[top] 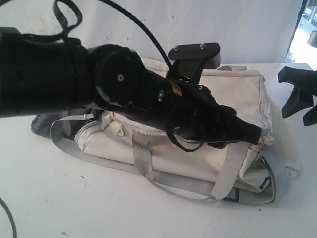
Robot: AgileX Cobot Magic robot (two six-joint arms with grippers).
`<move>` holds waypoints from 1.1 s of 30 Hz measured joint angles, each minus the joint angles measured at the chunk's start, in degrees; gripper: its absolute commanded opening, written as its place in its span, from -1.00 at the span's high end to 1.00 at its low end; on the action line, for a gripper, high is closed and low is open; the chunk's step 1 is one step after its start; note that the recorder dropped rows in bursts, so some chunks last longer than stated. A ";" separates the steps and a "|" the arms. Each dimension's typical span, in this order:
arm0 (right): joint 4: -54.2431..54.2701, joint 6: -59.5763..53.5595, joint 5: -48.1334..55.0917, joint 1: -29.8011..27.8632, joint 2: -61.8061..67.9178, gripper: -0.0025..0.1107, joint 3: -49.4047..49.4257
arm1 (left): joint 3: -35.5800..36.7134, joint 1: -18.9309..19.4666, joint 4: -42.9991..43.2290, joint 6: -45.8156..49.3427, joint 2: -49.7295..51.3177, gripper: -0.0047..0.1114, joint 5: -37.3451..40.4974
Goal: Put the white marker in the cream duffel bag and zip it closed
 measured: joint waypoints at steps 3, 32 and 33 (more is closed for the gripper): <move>1.31 0.13 -2.14 -0.12 0.00 0.20 1.33 | 0.00 -0.41 -2.08 0.00 2.16 0.18 -2.47; 18.74 0.16 -14.99 -0.22 11.76 0.96 6.15 | 0.08 -0.64 -3.17 0.10 4.30 0.18 -1.64; 19.70 -0.77 -14.99 -0.22 11.65 0.96 6.15 | 0.08 -0.64 -3.17 0.10 4.30 0.18 -1.64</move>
